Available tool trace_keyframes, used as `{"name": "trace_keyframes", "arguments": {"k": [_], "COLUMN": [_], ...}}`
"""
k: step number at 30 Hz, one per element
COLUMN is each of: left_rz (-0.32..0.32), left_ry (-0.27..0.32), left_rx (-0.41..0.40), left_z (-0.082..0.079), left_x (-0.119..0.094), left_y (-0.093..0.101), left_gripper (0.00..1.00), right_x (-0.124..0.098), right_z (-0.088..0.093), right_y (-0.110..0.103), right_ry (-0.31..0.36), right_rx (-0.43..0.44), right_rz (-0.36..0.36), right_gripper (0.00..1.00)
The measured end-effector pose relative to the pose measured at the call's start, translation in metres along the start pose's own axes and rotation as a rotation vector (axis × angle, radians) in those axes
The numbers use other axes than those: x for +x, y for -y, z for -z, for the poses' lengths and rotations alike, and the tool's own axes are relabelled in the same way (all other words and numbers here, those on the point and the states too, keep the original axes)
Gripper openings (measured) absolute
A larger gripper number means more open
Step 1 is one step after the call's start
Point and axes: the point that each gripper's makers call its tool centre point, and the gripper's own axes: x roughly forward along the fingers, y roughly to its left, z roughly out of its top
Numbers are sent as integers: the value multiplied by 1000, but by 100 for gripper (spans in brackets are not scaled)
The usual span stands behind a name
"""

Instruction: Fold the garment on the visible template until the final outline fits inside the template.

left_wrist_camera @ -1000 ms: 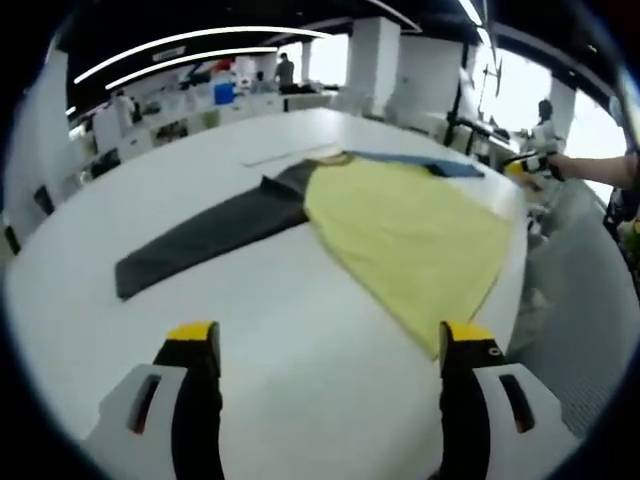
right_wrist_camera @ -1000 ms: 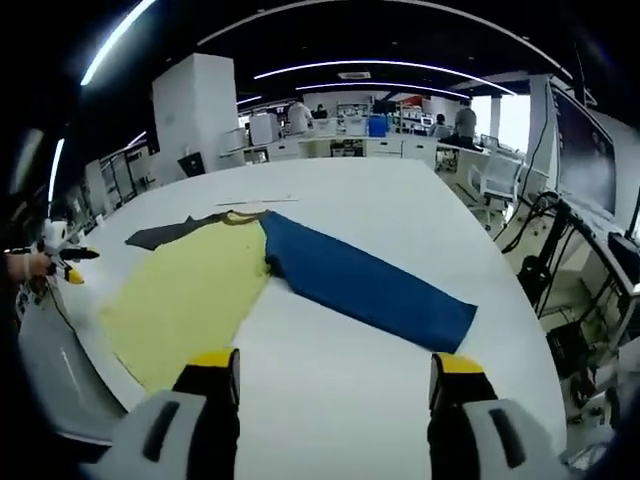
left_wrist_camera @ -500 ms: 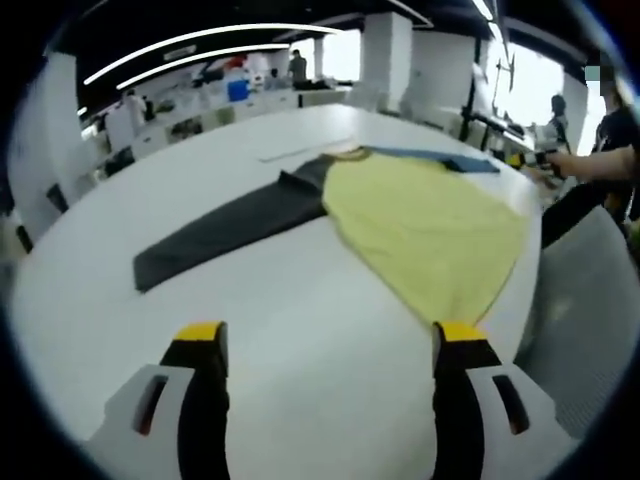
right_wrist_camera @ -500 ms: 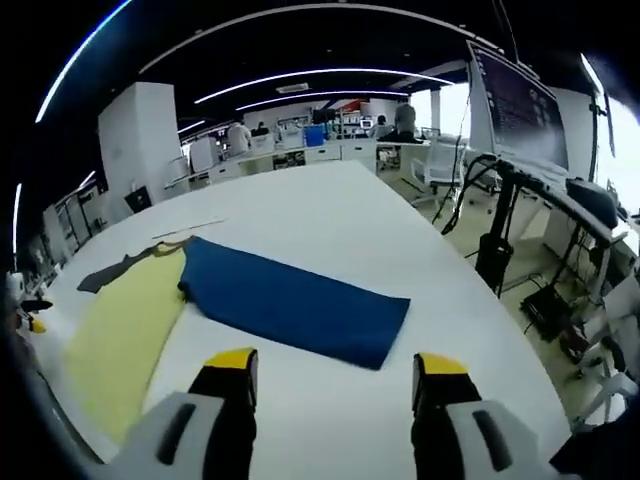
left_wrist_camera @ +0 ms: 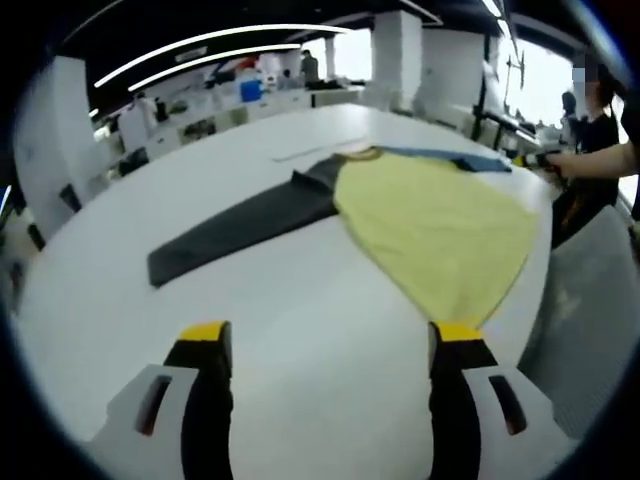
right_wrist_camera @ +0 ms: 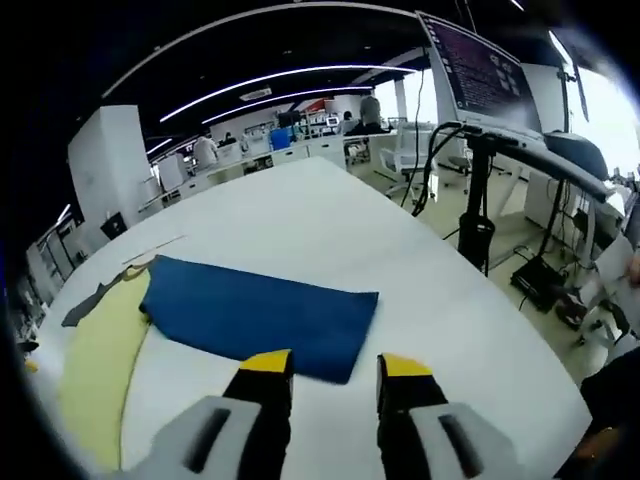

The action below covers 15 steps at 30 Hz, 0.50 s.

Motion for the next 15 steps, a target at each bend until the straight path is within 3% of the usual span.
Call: {"name": "trace_keyframes", "arguments": {"k": [6,15], "left_rz": [-16,-16], "left_ry": [0,-7], "left_rx": [-8,-30], "left_z": [4,7], "left_x": [-4,-3], "left_y": [2,5], "left_gripper": [76,75], "right_x": [9,16], "right_z": [6,7], "right_y": [3,6], "right_ry": [-27,-44], "right_rx": [-11,-14], "right_rz": [42,43], "right_gripper": [16,8]}}
